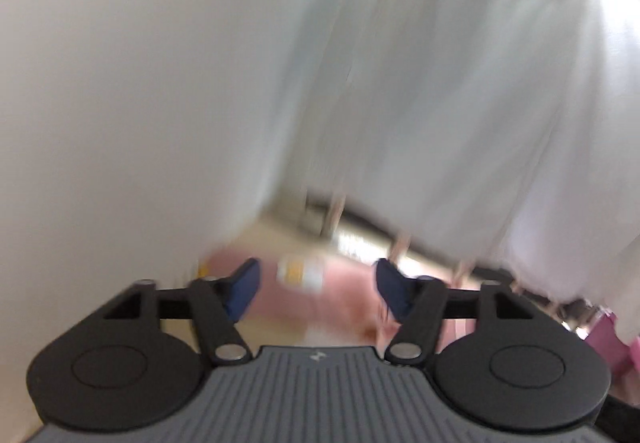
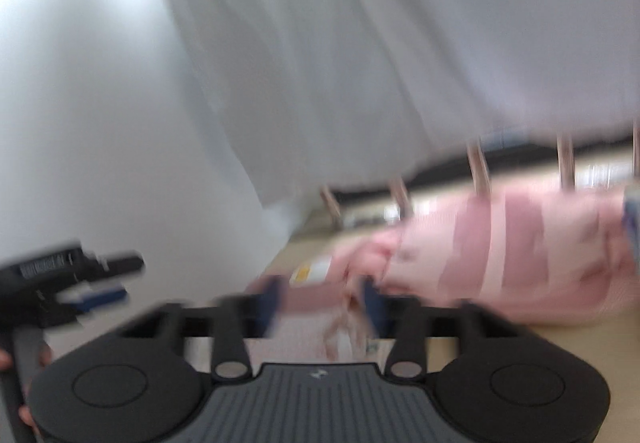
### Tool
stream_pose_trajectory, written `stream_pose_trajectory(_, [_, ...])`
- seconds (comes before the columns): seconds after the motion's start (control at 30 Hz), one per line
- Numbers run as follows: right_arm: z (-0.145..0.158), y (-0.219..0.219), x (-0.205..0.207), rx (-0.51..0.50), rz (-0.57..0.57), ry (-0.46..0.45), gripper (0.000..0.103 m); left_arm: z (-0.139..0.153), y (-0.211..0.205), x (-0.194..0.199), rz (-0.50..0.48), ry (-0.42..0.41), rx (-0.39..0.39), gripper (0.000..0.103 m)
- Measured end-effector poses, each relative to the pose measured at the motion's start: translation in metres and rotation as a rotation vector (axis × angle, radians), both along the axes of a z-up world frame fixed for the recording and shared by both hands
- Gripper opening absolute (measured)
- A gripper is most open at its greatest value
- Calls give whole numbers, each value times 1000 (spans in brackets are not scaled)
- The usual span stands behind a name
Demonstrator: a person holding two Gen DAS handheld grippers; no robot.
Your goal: Fold clothes
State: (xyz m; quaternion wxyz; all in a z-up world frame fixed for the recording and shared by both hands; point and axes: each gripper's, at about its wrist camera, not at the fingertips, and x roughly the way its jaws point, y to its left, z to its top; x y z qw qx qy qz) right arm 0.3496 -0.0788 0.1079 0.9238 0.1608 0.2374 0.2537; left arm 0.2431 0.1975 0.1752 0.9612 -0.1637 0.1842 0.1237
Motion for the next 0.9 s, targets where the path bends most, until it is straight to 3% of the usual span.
stream_pose_trajectory(0.03, [0, 8, -3, -19, -1, -31, 3, -12, -7, 3, -10, 15, 3, 20])
stream_pose_trajectory(0.07, [-4, 16, -6, -30, -4, -53, 4, -26, -15, 6, -20, 24, 13, 13])
stream_pose_trajectory(0.2, [-38, 52, -3, -126, -18, -68, 4, -90, -36, 11, -37, 51, 138, 13])
stream_pose_trajectory(0.27, [-59, 62, 5, -170, -43, -51, 4, -113, -31, 17, -46, 76, 115, 13])
stream_pose_trajectory(0.37, [-79, 58, 14, -128, -49, -24, 2, -122, -17, 13, -67, 52, 17, 15])
stream_pose_trajectory(0.43, [-79, 53, 12, -95, -51, -34, 4, -112, -8, 8, -113, 22, -32, 20])
stream_pose_trajectory(0.53, [-63, 51, -1, -64, -59, -115, 9, -94, -5, 3, -127, -64, -12, 26])
stream_pose_trajectory(0.67, [-58, 68, 4, -104, -65, -136, 9, -115, 4, 21, -137, -8, -81, 26])
stream_pose_trajectory(0.73, [-72, 74, 15, -135, -95, -76, 8, -126, 5, 29, -118, 40, -71, 25])
stream_pose_trajectory(0.87, [-78, 63, 18, -106, -175, -71, 6, -131, 12, 27, -126, 35, -97, 25])
stream_pose_trajectory(0.9, [-74, 60, 17, -108, -211, -77, 12, -131, 15, 26, -129, 20, -118, 26])
